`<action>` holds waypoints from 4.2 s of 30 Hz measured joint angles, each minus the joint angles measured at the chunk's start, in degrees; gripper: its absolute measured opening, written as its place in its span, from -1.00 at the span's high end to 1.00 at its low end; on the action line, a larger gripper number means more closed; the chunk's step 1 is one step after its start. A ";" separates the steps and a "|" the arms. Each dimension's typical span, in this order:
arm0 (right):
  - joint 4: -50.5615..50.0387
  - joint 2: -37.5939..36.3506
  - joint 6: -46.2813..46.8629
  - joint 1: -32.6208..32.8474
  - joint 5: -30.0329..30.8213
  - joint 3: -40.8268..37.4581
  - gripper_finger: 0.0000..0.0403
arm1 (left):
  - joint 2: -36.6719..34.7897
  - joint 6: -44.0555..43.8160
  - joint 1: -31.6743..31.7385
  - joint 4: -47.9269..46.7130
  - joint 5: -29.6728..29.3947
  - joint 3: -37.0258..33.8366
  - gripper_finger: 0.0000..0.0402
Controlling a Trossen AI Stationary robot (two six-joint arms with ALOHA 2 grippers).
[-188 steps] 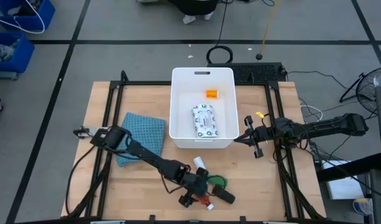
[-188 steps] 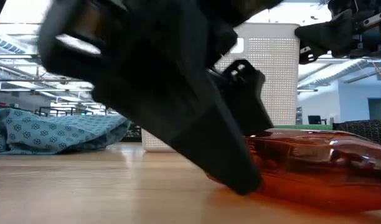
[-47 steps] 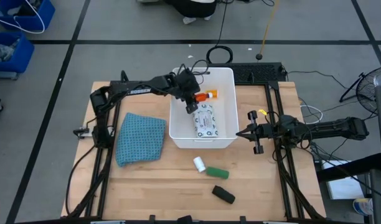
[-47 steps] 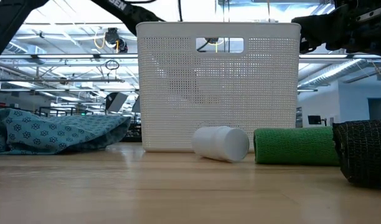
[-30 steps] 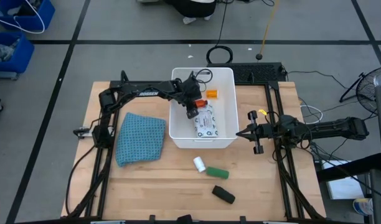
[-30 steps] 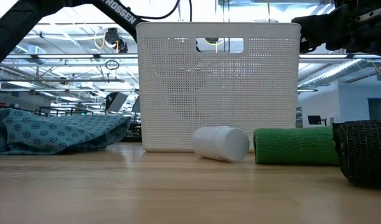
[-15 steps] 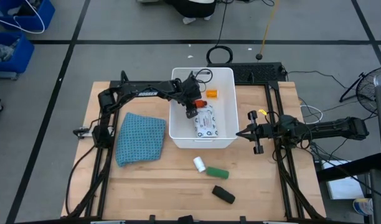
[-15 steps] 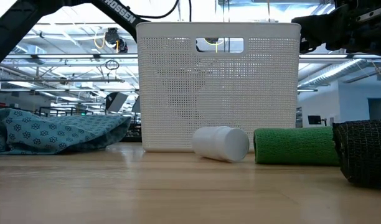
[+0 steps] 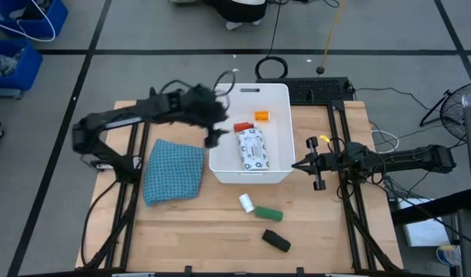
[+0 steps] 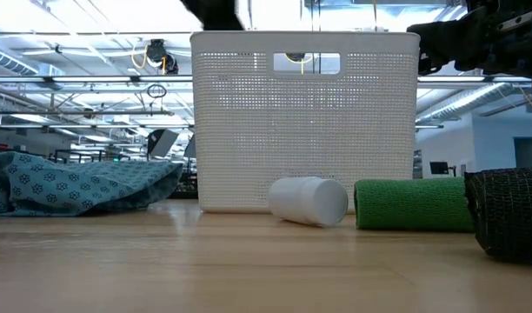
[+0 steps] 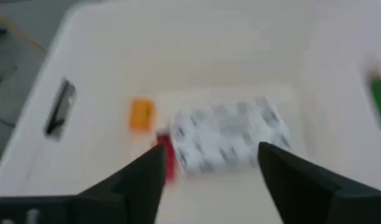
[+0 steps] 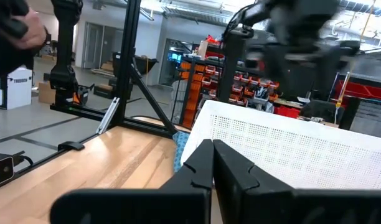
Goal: Pick & place medical supplies in basket/bin
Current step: Put the dark orange pill bottle into the white bin, then put the green bandage into the white bin
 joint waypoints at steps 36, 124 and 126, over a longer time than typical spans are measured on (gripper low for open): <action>0.25 0.02 -0.24 0.07 0.07 0.00 1.00 | -52.69 -7.72 -13.36 66.20 -2.38 -78.43 0.99; -50.01 59.52 46.69 43.87 46.73 42.12 -0.37 | -52.71 -22.58 -13.40 66.57 -5.13 -78.34 0.95; -45.54 60.14 46.73 43.87 46.65 40.42 -0.37 | -52.69 -22.58 -13.40 66.55 -5.13 -78.34 0.95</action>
